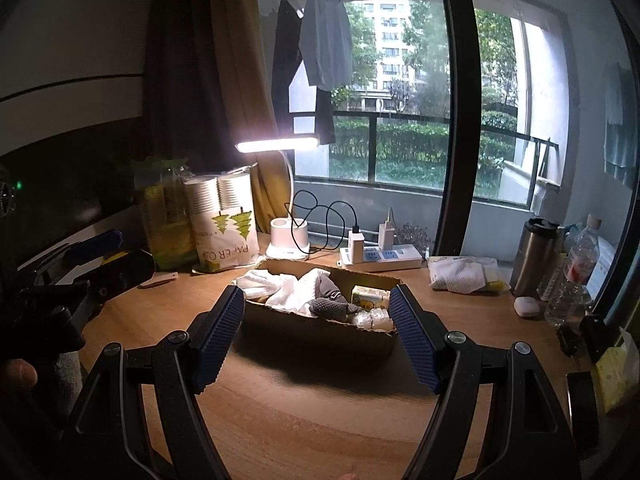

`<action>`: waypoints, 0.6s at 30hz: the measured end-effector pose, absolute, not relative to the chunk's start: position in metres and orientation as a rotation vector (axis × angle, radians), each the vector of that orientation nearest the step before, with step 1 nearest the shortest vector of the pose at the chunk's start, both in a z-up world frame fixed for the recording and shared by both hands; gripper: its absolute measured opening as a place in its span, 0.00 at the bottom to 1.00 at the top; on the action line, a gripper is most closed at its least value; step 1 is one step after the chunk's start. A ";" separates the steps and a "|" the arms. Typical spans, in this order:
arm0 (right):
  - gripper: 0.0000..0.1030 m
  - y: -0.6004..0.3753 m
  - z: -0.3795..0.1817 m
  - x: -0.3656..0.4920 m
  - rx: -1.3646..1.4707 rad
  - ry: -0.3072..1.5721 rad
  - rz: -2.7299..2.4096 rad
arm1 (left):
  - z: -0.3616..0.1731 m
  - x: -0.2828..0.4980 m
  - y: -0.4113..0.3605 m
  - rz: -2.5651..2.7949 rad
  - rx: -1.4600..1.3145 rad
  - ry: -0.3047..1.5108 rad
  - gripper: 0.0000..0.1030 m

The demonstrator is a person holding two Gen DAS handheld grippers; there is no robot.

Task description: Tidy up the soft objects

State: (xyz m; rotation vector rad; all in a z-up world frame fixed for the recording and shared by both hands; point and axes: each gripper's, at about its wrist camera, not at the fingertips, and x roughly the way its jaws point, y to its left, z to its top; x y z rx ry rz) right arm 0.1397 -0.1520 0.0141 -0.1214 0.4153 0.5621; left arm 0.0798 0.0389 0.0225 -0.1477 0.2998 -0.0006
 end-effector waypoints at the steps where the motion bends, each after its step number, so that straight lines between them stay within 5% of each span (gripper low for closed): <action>1: 0.76 -0.153 0.016 0.136 -0.122 0.408 0.561 | 0.024 0.075 0.038 0.000 -0.146 0.293 0.93; 18: 0.76 -0.174 0.057 0.075 -0.129 0.280 0.507 | 0.061 0.019 0.029 -0.025 -0.097 0.175 0.93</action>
